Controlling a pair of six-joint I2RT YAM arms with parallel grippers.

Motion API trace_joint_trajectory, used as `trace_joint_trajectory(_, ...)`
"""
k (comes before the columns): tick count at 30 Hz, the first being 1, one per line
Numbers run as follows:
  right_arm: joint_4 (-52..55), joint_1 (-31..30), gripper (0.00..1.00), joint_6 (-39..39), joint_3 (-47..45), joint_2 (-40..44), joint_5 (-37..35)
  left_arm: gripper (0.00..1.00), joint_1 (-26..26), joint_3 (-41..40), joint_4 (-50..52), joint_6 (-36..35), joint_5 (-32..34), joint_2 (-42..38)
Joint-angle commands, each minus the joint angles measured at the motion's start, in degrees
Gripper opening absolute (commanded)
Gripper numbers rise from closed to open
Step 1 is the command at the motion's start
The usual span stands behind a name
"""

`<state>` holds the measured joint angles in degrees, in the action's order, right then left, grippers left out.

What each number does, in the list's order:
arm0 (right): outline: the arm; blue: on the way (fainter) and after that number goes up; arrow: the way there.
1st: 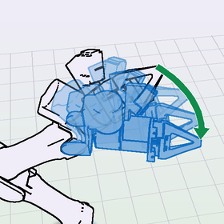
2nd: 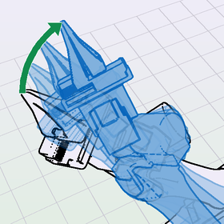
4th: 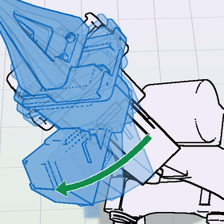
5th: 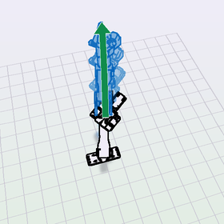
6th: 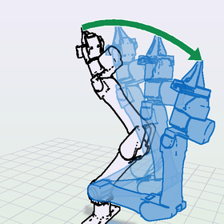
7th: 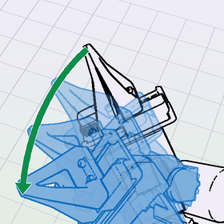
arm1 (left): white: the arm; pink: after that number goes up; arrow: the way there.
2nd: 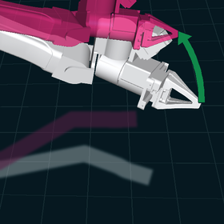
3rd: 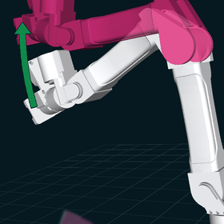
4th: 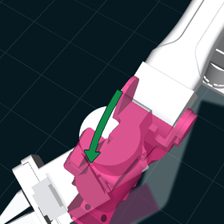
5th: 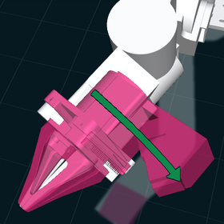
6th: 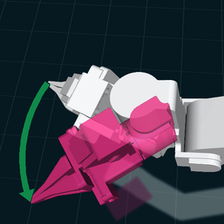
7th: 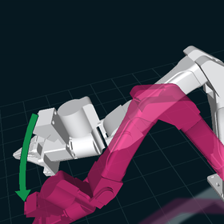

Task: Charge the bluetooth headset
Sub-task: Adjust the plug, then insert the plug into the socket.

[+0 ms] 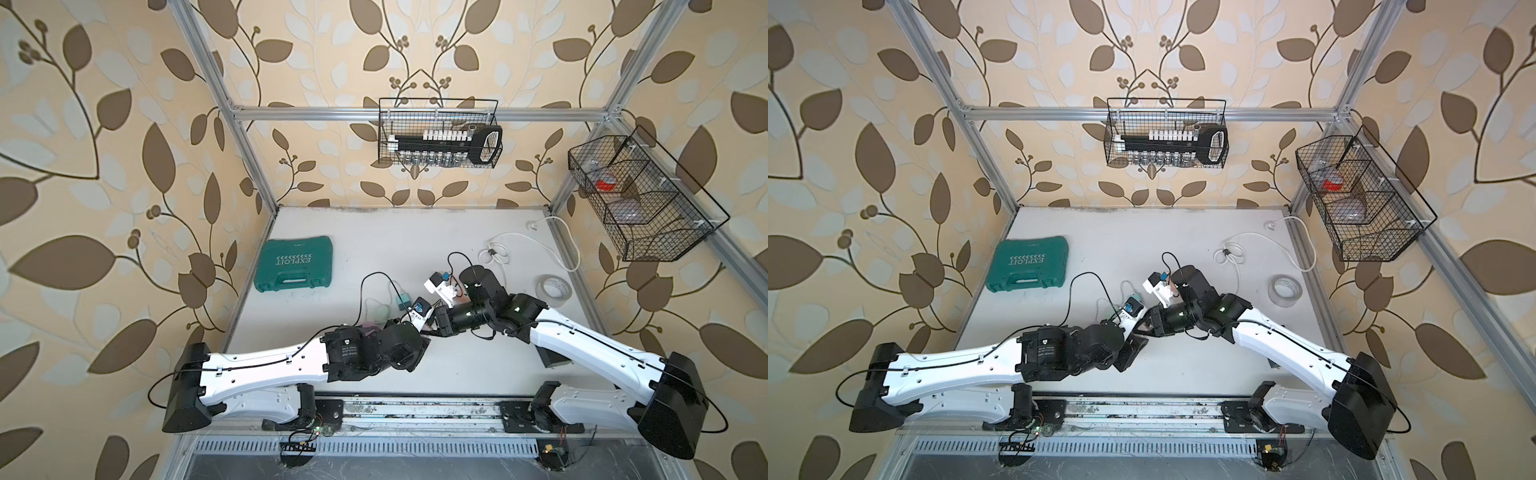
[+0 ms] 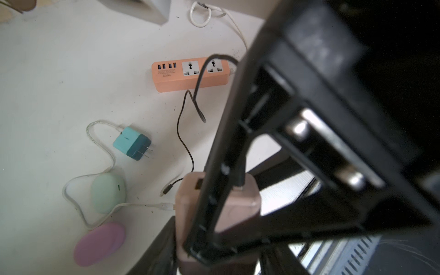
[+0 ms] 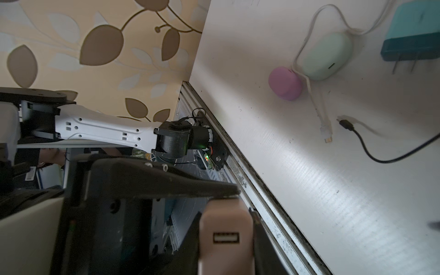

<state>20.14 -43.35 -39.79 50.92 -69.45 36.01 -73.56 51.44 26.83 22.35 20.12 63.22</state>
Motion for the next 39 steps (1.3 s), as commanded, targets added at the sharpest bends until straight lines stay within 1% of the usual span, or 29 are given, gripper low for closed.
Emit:
trace_joint_trajectory(1,3.3,0.1,0.15,3.2,3.1,-0.1,-4.1,0.77,-0.4,-0.7,-1.0,0.8,3.1,-2.4)
trace_joint_trajectory(2,4.7,0.2,0.15,4.8,4.0,-0.3,-5.5,0.81,-0.4,-0.9,-0.5,1.4,3.9,-2.9)
trace_joint_trajectory(3,6.5,0.3,0.15,6.4,5.2,-0.6,-7.3,0.98,-0.4,-0.9,0.3,2.3,4.9,-3.5)
trace_joint_trajectory(4,8.0,0.7,0.15,7.9,6.6,-1.0,-8.6,0.99,-0.4,-1.0,1.0,2.9,5.6,-4.1)
trace_joint_trajectory(6,11.2,1.7,0.15,11.0,10.1,-2.1,-11.8,0.99,-0.4,-1.6,2.5,4.4,7.0,-6.1)
trace_joint_trajectory(8,12.6,2.7,0.15,13.0,13.3,-3.3,-12.4,0.99,-0.4,-2.7,3.4,5.9,8.3,-8.5)
trace_joint_trajectory(9,13.6,4.6,0.15,13.9,15.1,-4.1,-12.8,0.99,-0.4,-3.3,3.9,6.7,8.8,-9.8)
trace_joint_trajectory(11,14.4,6.3,0.15,16.0,18.7,-5.1,-13.4,0.99,-0.4,-4.5,4.7,7.7,9.5,-12.1)
trace_joint_trajectory(15,17.6,7.8,0.15,22.1,27.0,-8.2,-17.2,0.99,-0.4,-6.0,6.9,9.8,10.4,-15.8)
trace_joint_trajectory(18,18.6,9.3,0.15,26.3,32.2,-11.5,-18.6,0.99,-0.5,-6.9,6.9,10.4,10.3,-17.1)
trace_joint_trajectory(22,20.7,10.8,0.15,31.6,39.2,-16.5,-23.0,0.99,-0.4,-7.0,7.1,10.7,9.6,-17.2)
trace_joint_trajectory(23,21.0,11.6,0.15,32.6,40.9,-17.8,-22.9,0.99,-0.4,-7.0,7.1,10.8,9.4,-17.1)
trace_joint_trajectory(25,21.9,13.5,0.15,32.8,44.5,-20.3,-20.6,0.99,-0.4,-7.2,6.7,10.9,9.2,-16.9)
trace_joint_trajectory(28,23.5,14.0,0.15,34.8,50.0,-23.7,-18.6,0.99,-0.5,-7.3,6.4,11.0,8.9,-16.5)
trace_joint_trajectory(30,23.1,14.0,0.16,36.8,52.2,-25.4,-17.1,0.99,-0.4,-7.3,6.3,11.0,8.9,-16.3)
trace_joint_trajectory(35,20.1,15.3,0.16,41.3,53.5,-28.8,-17.0,0.99,-0.4,-7.5,5.4,11.0,8.9,-15.8)
trace_joint_trajectory(39,16.4,16.0,0.15,46.7,48.7,-31.1,-19.2,0.99,-0.4,-7.5,5.5,11.6,8.5,-15.4)
